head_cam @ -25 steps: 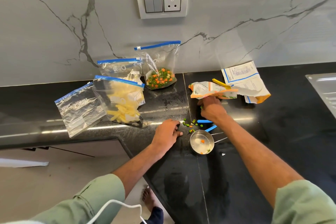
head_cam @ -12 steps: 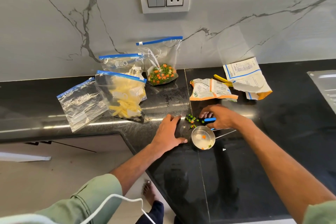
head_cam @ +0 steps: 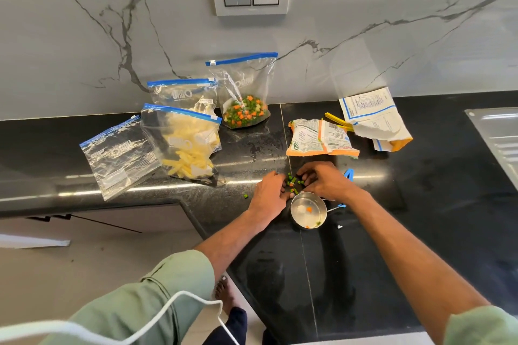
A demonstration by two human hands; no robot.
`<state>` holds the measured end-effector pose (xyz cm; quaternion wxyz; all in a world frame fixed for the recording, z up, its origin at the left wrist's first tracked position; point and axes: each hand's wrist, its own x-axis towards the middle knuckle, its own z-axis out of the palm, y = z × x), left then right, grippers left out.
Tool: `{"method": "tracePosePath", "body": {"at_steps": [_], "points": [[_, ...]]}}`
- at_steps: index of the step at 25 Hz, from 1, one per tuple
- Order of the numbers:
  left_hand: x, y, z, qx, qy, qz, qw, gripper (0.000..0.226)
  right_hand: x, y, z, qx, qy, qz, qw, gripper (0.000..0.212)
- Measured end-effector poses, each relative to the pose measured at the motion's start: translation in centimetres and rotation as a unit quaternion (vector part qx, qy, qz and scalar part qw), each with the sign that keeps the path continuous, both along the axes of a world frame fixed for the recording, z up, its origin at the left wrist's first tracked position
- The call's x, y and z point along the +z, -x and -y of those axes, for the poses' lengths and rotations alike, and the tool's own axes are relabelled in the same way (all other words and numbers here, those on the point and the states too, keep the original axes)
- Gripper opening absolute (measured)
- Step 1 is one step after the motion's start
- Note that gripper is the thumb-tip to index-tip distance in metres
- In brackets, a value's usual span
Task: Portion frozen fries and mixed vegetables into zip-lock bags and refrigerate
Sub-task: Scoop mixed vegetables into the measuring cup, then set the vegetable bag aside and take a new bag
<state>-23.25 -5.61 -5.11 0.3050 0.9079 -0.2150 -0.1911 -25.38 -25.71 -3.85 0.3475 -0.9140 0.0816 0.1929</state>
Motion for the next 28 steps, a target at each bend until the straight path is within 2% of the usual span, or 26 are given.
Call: {"method": "tracePosePath", "body": {"at_steps": [5,7,10,12,16,18,20,24,28], "points": [[-0.2,0.2,0.0,0.003,0.045,0.015,0.999,0.043,-0.2,-0.3,-1.4,-0.013,-0.003,0.027,1.000,0.045],[0.0,0.3,-1.1,0.015,0.051,0.036,0.998,0.052,0.0,-0.4,-1.1,-0.018,-0.009,0.027,0.999,0.057],[0.2,0.0,-2.4,0.029,0.005,0.043,0.999,0.073,0.3,-0.9,-1.0,0.030,0.049,0.033,0.998,0.075],[0.8,0.0,-2.6,0.030,-0.040,0.060,0.997,0.077,0.5,-1.2,-1.7,0.056,0.048,0.020,0.997,0.068],[2.3,0.0,-5.3,0.103,-0.115,0.077,0.985,0.079,0.3,-1.8,-2.0,0.056,0.038,0.018,0.998,0.054],[1.7,0.2,-7.6,0.097,-0.143,0.029,0.984,0.073,0.3,-1.8,-1.9,0.063,0.069,0.008,0.996,0.057],[0.8,0.5,-8.8,0.085,-0.100,-0.039,0.991,0.055,0.5,-2.1,-2.6,0.068,0.118,-0.022,0.991,0.064],[0.2,0.1,-6.3,0.094,-0.035,-0.052,0.994,0.025,0.1,-2.5,-4.2,0.065,0.122,-0.053,0.989,0.069],[0.2,-0.1,-3.6,0.052,0.003,-0.073,0.996,0.025,0.2,-2.2,-4.6,0.082,0.095,-0.023,0.992,0.055]]}}
